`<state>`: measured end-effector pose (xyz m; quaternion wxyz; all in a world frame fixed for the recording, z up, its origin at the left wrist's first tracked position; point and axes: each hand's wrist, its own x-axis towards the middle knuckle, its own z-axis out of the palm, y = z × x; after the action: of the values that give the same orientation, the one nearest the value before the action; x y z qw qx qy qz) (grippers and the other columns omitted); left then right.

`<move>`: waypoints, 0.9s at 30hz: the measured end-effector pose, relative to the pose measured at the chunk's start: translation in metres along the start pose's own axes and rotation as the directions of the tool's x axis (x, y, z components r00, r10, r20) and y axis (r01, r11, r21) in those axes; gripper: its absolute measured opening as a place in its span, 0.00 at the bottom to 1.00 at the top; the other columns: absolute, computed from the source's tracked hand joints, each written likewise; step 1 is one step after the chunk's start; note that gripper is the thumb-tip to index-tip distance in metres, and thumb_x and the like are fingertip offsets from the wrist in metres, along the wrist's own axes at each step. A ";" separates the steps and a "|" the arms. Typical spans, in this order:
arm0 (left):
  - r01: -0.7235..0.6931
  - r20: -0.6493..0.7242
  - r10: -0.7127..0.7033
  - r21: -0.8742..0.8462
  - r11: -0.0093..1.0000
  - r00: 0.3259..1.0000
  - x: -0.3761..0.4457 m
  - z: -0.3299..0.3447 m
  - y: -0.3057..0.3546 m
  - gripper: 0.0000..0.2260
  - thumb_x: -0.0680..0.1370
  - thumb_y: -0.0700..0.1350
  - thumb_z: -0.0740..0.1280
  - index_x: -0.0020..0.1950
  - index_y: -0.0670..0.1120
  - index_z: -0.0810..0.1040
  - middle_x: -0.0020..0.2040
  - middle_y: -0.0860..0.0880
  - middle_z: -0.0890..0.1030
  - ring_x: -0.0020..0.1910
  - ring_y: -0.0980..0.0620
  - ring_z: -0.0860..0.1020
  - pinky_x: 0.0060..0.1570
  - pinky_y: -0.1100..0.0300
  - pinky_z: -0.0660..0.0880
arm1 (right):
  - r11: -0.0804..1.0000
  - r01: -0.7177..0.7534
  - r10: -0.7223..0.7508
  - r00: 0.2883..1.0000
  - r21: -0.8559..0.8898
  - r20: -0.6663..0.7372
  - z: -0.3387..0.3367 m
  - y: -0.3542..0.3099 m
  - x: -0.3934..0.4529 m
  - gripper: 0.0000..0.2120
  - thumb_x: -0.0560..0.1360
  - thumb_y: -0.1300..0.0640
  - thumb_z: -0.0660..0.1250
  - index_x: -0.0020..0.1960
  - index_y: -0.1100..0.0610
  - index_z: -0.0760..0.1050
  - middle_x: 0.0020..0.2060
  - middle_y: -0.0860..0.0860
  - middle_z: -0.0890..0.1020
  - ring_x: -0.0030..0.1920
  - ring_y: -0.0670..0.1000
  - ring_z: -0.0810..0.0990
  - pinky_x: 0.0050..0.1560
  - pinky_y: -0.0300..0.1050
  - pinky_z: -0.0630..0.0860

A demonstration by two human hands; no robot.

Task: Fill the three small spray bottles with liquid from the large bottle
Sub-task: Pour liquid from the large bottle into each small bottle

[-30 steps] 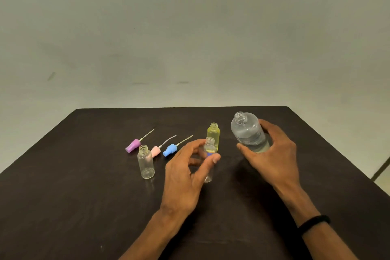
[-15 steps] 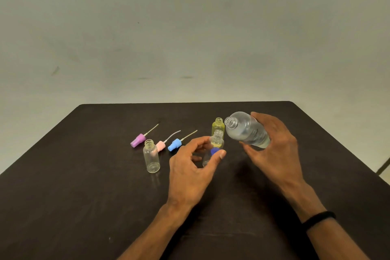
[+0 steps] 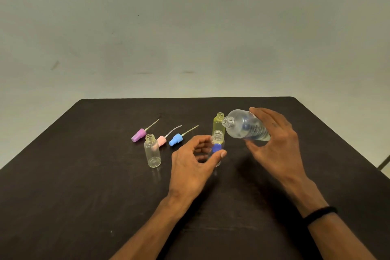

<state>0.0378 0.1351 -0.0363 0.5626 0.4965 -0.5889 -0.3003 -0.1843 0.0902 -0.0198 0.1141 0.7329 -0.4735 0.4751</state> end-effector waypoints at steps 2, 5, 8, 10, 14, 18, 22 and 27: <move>0.011 0.011 -0.011 0.009 1.000 1.000 0.000 -0.001 -0.001 0.19 0.72 0.50 0.82 0.61 0.51 0.84 0.50 0.54 0.87 0.51 0.57 0.85 0.53 0.57 0.85 | 1.000 0.004 -0.004 1.000 -0.001 0.000 0.001 0.000 0.000 0.40 0.64 0.62 0.86 0.73 0.58 0.76 0.66 0.56 0.82 0.67 0.58 0.80 0.70 0.66 0.76; 0.024 0.019 -0.024 0.000 1.000 1.000 0.001 -0.001 -0.004 0.19 0.72 0.50 0.82 0.61 0.51 0.84 0.50 0.54 0.87 0.51 0.56 0.86 0.53 0.55 0.85 | 1.000 0.008 -0.008 1.000 -0.011 0.003 0.001 -0.001 -0.001 0.40 0.64 0.62 0.87 0.73 0.58 0.77 0.66 0.56 0.82 0.67 0.58 0.80 0.70 0.67 0.76; 0.031 0.013 -0.031 -0.017 0.999 0.999 0.001 0.000 -0.004 0.18 0.72 0.50 0.82 0.60 0.51 0.84 0.49 0.53 0.87 0.50 0.55 0.86 0.52 0.55 0.85 | 1.000 0.007 -0.007 1.000 -0.018 0.017 0.001 0.000 -0.002 0.41 0.63 0.63 0.87 0.74 0.58 0.76 0.67 0.56 0.82 0.67 0.58 0.79 0.71 0.67 0.75; 0.025 0.018 -0.025 -0.013 1.000 1.000 0.000 0.000 -0.003 0.18 0.72 0.50 0.82 0.60 0.51 0.84 0.49 0.53 0.87 0.50 0.56 0.86 0.52 0.56 0.85 | 1.000 0.012 -0.011 1.000 -0.022 0.025 0.002 0.000 -0.002 0.41 0.63 0.63 0.87 0.74 0.58 0.76 0.67 0.56 0.82 0.67 0.58 0.79 0.71 0.68 0.75; 0.019 0.014 -0.019 -0.019 1.000 1.000 0.000 -0.001 -0.002 0.18 0.72 0.49 0.82 0.60 0.51 0.84 0.49 0.54 0.86 0.49 0.56 0.86 0.52 0.57 0.85 | 0.999 0.021 -0.020 0.999 -0.028 0.034 0.002 0.000 -0.002 0.41 0.63 0.64 0.86 0.74 0.58 0.76 0.67 0.57 0.82 0.68 0.57 0.78 0.71 0.70 0.74; 0.014 0.015 -0.014 -0.010 1.000 1.000 0.000 0.000 -0.001 0.18 0.72 0.50 0.82 0.59 0.51 0.84 0.49 0.54 0.86 0.49 0.57 0.85 0.52 0.59 0.85 | 0.999 0.031 -0.030 0.999 -0.034 0.041 0.001 -0.001 -0.002 0.41 0.63 0.65 0.86 0.74 0.58 0.76 0.67 0.57 0.81 0.69 0.54 0.75 0.72 0.70 0.73; 0.021 0.013 -0.021 0.000 1.000 1.000 0.001 -0.001 -0.002 0.18 0.72 0.50 0.82 0.60 0.51 0.84 0.49 0.55 0.86 0.49 0.57 0.85 0.52 0.58 0.85 | 0.999 0.035 -0.033 0.998 -0.038 0.051 0.003 -0.001 -0.002 0.41 0.63 0.65 0.86 0.74 0.58 0.77 0.67 0.56 0.81 0.69 0.56 0.77 0.73 0.70 0.72; 0.026 0.013 -0.026 -0.003 1.000 1.000 0.001 0.000 -0.002 0.19 0.71 0.50 0.82 0.60 0.50 0.84 0.49 0.55 0.86 0.49 0.57 0.85 0.52 0.58 0.85 | 0.999 0.027 -0.025 0.998 -0.039 0.058 0.002 0.000 -0.002 0.41 0.64 0.65 0.86 0.74 0.57 0.76 0.68 0.56 0.81 0.69 0.58 0.79 0.76 0.71 0.67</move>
<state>0.0386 0.1334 -0.0375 0.5556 0.5012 -0.5855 -0.3120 -0.1831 0.0903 -0.0225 0.1210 0.7498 -0.4764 0.4430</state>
